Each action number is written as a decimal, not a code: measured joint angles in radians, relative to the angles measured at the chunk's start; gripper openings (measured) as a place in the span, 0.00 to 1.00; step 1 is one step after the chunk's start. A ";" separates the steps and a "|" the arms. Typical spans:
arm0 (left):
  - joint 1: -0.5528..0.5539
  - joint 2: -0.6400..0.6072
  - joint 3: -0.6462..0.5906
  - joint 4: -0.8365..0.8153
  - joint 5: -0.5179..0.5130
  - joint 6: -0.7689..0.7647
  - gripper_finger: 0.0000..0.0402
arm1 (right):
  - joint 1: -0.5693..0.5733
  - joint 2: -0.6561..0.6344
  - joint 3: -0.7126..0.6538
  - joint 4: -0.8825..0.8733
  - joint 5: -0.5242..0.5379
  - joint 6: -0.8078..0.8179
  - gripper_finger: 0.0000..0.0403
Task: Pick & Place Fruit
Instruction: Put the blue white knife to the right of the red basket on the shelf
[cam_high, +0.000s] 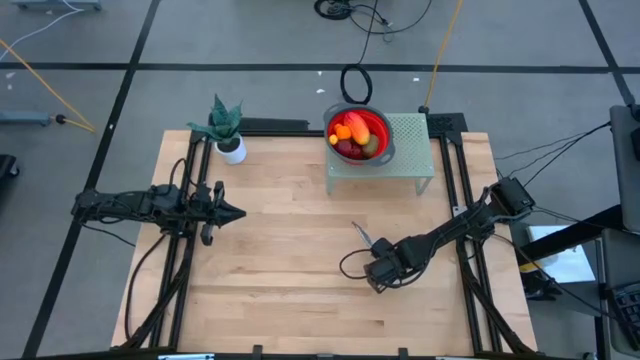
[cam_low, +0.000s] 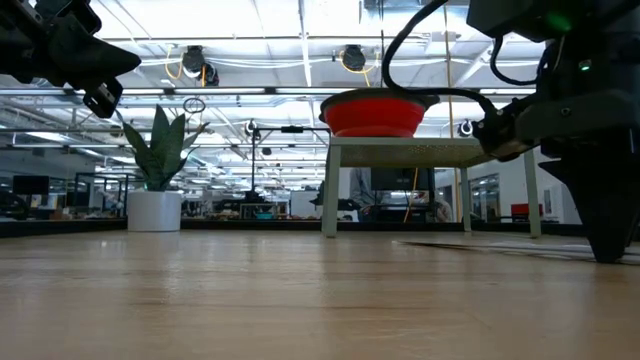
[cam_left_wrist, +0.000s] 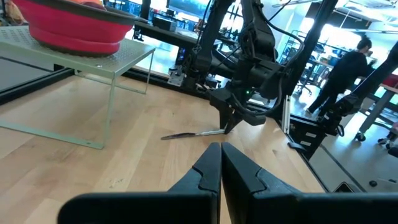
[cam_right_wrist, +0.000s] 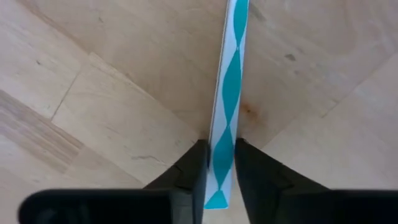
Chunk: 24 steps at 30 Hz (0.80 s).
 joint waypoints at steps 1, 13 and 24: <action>0.000 0.000 0.000 0.000 0.000 0.000 0.02 | 0.000 0.000 0.000 0.001 0.004 0.008 0.16; 0.000 0.000 0.000 0.000 0.000 0.000 0.02 | 0.001 -0.050 -0.003 0.003 0.017 0.022 0.10; 0.000 0.000 0.000 0.000 0.000 0.000 0.02 | 0.002 -0.197 -0.004 -0.034 0.033 0.019 0.09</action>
